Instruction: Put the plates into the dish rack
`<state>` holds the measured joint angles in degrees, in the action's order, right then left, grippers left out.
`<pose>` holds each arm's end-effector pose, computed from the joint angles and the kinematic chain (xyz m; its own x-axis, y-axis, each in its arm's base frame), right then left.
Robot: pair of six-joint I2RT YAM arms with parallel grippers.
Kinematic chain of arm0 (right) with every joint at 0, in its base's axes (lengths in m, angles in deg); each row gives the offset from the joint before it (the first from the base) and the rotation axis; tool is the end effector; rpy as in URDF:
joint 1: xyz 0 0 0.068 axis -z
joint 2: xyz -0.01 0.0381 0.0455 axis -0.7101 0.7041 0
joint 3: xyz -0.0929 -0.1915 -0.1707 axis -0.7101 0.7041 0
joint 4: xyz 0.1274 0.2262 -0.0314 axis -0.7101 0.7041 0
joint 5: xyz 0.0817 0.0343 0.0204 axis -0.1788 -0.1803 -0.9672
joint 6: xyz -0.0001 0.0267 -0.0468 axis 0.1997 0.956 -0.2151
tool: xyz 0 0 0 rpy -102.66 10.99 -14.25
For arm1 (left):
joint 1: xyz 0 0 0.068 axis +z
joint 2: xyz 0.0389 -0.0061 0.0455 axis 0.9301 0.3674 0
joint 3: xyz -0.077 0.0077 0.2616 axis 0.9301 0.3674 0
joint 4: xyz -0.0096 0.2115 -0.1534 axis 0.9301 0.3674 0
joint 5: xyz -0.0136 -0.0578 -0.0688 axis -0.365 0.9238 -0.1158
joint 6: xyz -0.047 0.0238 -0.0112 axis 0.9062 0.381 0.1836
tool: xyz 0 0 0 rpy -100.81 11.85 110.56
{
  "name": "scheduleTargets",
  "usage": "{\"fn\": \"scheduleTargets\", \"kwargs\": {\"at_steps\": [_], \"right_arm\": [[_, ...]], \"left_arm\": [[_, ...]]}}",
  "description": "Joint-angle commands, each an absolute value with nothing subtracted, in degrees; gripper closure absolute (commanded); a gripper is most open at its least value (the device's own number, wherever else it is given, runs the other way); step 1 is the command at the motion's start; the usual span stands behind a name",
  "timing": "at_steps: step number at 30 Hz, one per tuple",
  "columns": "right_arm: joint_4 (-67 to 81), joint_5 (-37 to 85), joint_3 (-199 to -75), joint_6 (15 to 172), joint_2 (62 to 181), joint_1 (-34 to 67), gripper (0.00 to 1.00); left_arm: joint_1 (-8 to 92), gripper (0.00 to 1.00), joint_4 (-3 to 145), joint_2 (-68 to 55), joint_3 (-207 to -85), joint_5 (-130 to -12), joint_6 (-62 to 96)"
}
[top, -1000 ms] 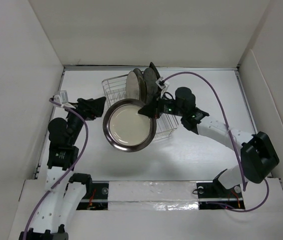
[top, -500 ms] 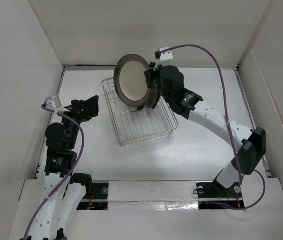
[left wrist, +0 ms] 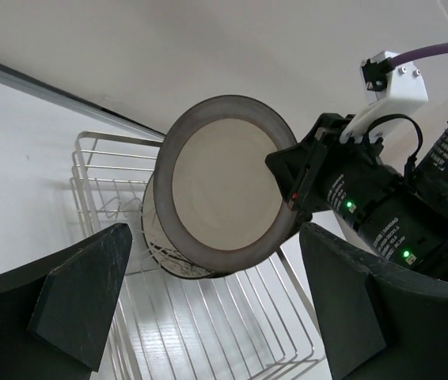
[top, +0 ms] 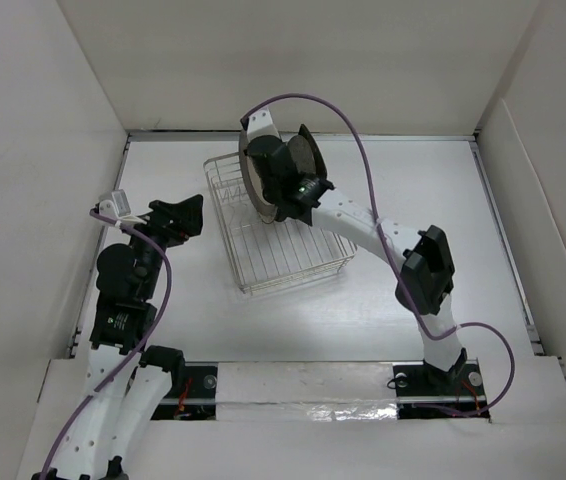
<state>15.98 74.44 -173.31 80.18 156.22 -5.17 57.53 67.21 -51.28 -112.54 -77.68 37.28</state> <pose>0.3253 0.3558 0.3709 -0.1316 -0.2905 -0.9478 -0.1684 0.9487 -0.2675 0.1327 -0.0266 0.3662 0.0760 -0.5540 -0.8291 0.3035 0.8049 -0.5100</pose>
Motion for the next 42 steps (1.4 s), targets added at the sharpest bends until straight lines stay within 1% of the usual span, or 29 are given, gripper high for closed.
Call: {"fn": "scheduleTargets", "kwargs": {"at_steps": [1, 11, 17, 25, 27, 30, 31, 32, 36, 38, 42], "right_arm": [[10.0, 80.4, -180.9, 76.9, 154.8, -6.2, 1.0], [11.4, 77.5, -177.6, 82.2, 157.7, -6.8, 1.0], [11.5, 77.3, -175.9, 85.2, 161.3, -8.6, 1.0], [9.2, 78.4, -173.6, 86.4, 162.3, -10.4, 1.0], [8.5, 79.0, -173.7, 85.5, 162.5, -10.4, 0.97], [8.0, 78.9, -173.9, 85.7, 162.6, -10.4, 0.9], [7.9, 78.5, -173.9, 85.9, 162.5, -10.4, 0.85], [7.8, 78.2, -173.9, 85.9, 162.6, -10.9, 0.83], [8.0, 78.1, -174.8, 86.4, 163.2, -10.9, 0.79], [8.3, 76.5, -175.3, 88.6, 163.2, -10.9, 0.76], [8.2, 75.9, -175.1, 89.6, 162.8, -10.9, 0.74]], "left_arm": [[56.7, 0.15, 66.6, -51.6, -115.1, -81.4, 37.5], [56.7, 0.14, 65.8, -52.3, -114.2, -80.9, 37.7], [56.7, 0.14, 65.4, -52.5, -113.8, -80.6, 37.6], [56.7, 0.14, 65.5, -52.3, -113.9, -80.9, 37.4], [56.7, 0.14, 65.5, -51.8, -113.8, -80.9, 37.4], [56.7, 0.14, 65.1, -52.5, -113.3, -80.5, 37.5], [56.7, 0.14, 65.3, -52.6, -113.5, -80.8, 37.4], [56.7, 0.14, 65.6, -52.3, -113.8, -81.7, 37.3], [56.7, 0.14, 65.4, -52.2, -113.1, -80.9, 37.4], [56.7, 0.14, 65.5, -52.6, -113.4, -81.4, 37.2], [56.7, 0.14, 65.7, -52.0, -113.3, -81.3, 37.3]]}}
